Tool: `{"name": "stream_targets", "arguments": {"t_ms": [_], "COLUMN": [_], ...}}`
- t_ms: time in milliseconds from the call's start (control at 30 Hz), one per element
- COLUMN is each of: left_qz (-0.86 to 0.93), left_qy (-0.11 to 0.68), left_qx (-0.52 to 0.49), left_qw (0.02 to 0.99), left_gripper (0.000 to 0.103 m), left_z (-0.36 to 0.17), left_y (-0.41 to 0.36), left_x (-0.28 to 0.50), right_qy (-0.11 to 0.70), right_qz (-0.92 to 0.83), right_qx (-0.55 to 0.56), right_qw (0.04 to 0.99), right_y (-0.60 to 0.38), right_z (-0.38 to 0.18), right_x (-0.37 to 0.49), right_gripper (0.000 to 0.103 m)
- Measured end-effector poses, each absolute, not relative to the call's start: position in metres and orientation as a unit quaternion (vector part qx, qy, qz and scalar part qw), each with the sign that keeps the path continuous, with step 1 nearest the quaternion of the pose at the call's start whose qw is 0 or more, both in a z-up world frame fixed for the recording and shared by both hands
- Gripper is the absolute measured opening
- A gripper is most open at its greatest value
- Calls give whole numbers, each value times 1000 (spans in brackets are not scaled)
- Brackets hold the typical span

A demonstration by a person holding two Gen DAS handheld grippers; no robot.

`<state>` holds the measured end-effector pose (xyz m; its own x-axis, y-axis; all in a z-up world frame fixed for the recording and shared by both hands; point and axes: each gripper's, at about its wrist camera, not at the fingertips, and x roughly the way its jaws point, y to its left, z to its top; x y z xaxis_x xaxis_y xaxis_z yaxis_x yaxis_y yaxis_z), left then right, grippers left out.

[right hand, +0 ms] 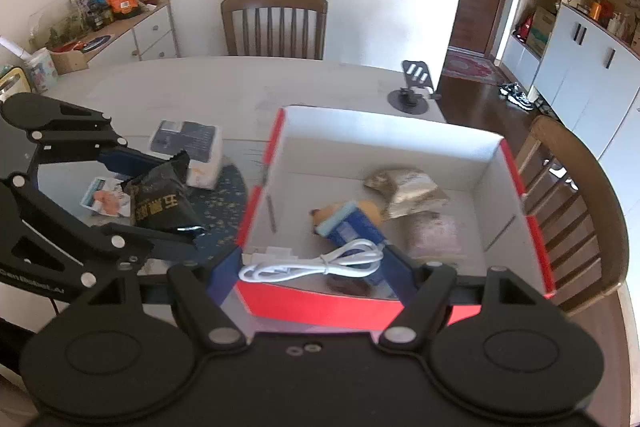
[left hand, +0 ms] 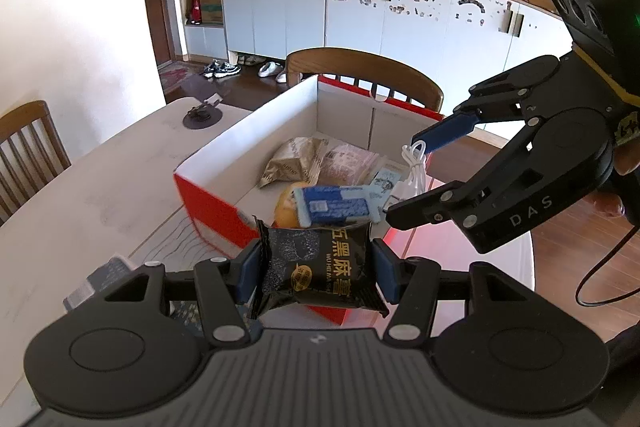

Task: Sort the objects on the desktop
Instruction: 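Lift and carry the black bag and white cable over the shoebox, then lower both items into the box and open both grippers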

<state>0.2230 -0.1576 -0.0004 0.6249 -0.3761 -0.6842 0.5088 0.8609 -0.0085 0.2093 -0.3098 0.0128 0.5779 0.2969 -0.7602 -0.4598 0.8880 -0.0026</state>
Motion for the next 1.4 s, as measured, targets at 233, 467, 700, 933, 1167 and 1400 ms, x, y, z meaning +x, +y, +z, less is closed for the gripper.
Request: {"name": "stream_targets", "arguments": {"t_ms": [233,467,700,933,1167,1400], "left_qz": [-244,-237,-221,-205,-181,-156], "left_qy": [361,364,379,400,417,443], "left_qx": [97,112,105,89,63,61], "left_qw": [895,894,892,889,888,881], "left_gripper": [56,56,56,56,56,56], "left_z": [-3,-7,-12,-19,-25,-40], "left_y": [-178,-193,-198,-205,-210,-216], "left_x": [244,265,294,326,355,384], "right_qy": [408,410,417,422,432,442], "right_qz": [205,199,192,187,187,191], "right_qx": [-98,-95,-91,-87,-88,-90], "right_qw": [884,885,883,883,878,872], "right_y": [-336,-358,-375,-385,-389,-387], "right_z": [10,6,-2,-10,-19,-29], "right_x": [222,236,253,266,281,294], "right_gripper": [75,75,75,75,75,75]}}
